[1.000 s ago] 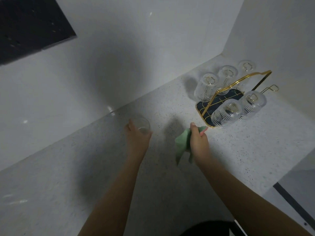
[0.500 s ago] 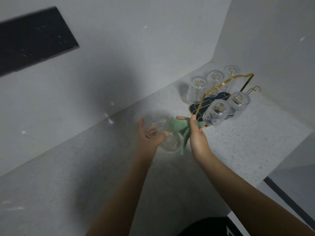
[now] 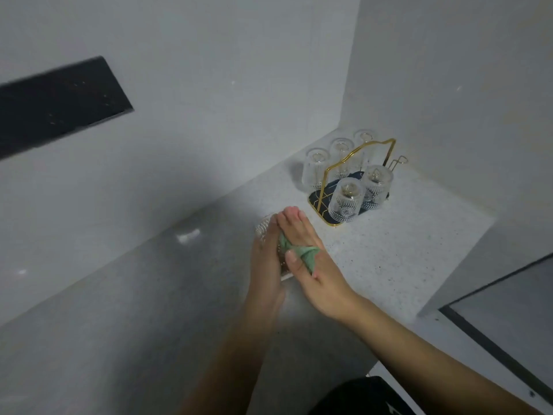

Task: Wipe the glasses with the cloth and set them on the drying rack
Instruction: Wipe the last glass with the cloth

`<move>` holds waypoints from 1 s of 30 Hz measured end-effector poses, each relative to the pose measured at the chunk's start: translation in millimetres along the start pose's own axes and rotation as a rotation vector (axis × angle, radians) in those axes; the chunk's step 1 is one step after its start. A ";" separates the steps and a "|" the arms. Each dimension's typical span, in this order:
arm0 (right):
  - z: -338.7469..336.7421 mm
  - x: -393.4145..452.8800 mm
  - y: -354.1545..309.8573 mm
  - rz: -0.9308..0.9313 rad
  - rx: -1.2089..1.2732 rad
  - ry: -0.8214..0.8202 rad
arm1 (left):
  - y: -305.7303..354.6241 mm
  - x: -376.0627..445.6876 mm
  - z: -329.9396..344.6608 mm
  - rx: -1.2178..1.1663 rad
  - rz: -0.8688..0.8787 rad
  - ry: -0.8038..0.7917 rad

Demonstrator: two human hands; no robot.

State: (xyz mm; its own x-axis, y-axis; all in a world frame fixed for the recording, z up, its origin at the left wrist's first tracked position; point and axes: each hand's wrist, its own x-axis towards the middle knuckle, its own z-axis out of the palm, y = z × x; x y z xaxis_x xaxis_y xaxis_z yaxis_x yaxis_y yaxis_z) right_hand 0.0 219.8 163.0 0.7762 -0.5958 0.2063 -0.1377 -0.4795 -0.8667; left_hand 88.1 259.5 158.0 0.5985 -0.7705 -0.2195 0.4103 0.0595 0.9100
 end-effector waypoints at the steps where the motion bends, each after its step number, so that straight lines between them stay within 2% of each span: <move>1: 0.8 -3.7 -0.5 -0.034 -0.015 0.008 | 2.7 -2.5 1.5 0.004 0.005 0.012; 3: -4.9 -1.9 -10.0 -0.009 0.119 0.043 | 6.2 -11.1 5.4 -0.015 0.008 -0.010; 6: -24.0 11.7 -22.5 0.283 0.367 0.094 | 7.1 -26.4 14.6 -0.029 -0.017 -0.038; 7: -26.4 11.3 -24.6 0.316 0.380 0.100 | 9.0 -30.9 16.4 -0.036 -0.016 -0.028; 11: -8.2 -14.9 -29.7 0.049 0.157 0.078 | 16.2 -29.9 10.1 -0.068 0.018 -0.016; 13: -5.6 -18.8 -27.7 0.016 0.135 0.079 | 16.7 -29.4 7.6 -0.029 0.055 -0.025; 14: -9.7 -15.5 -31.4 0.056 0.188 0.095 | 15.8 -29.3 8.5 -0.028 0.058 -0.029; 17: -27.2 -1.7 -31.7 0.340 0.397 0.135 | 17.2 -35.1 17.1 -0.016 0.063 -0.028; 18: -28.6 -3.1 -33.3 0.369 0.377 0.134 | 16.0 -35.0 17.8 -0.011 0.080 -0.026; 22: -11.5 -29.4 -45.4 0.088 0.217 0.147 | 20.2 -32.1 13.5 -0.082 0.101 -0.032; 24: -13.8 -27.2 -40.5 0.059 0.245 0.122 | 23.0 -34.7 14.6 -0.056 0.134 -0.058; 27: -30.4 -10.7 -33.1 0.360 0.486 0.142 | 24.2 -44.1 23.7 -0.044 0.091 -0.101; 28: -35.4 -14.6 -31.5 0.415 0.583 0.126 | 22.1 -44.7 24.9 -0.029 0.082 -0.101; 30: -36.9 -20.5 -25.7 0.415 0.683 0.117 | 24.6 -45.5 26.3 -0.019 0.079 -0.110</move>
State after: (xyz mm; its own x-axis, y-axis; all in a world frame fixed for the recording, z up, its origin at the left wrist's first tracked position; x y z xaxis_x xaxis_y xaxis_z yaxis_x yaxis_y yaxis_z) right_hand -35.1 220.5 197.8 0.6698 -0.7205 -0.1796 0.0356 0.2727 -0.9614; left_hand 52.9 279.4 199.6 0.5505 -0.8280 -0.1067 0.3789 0.1340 0.9157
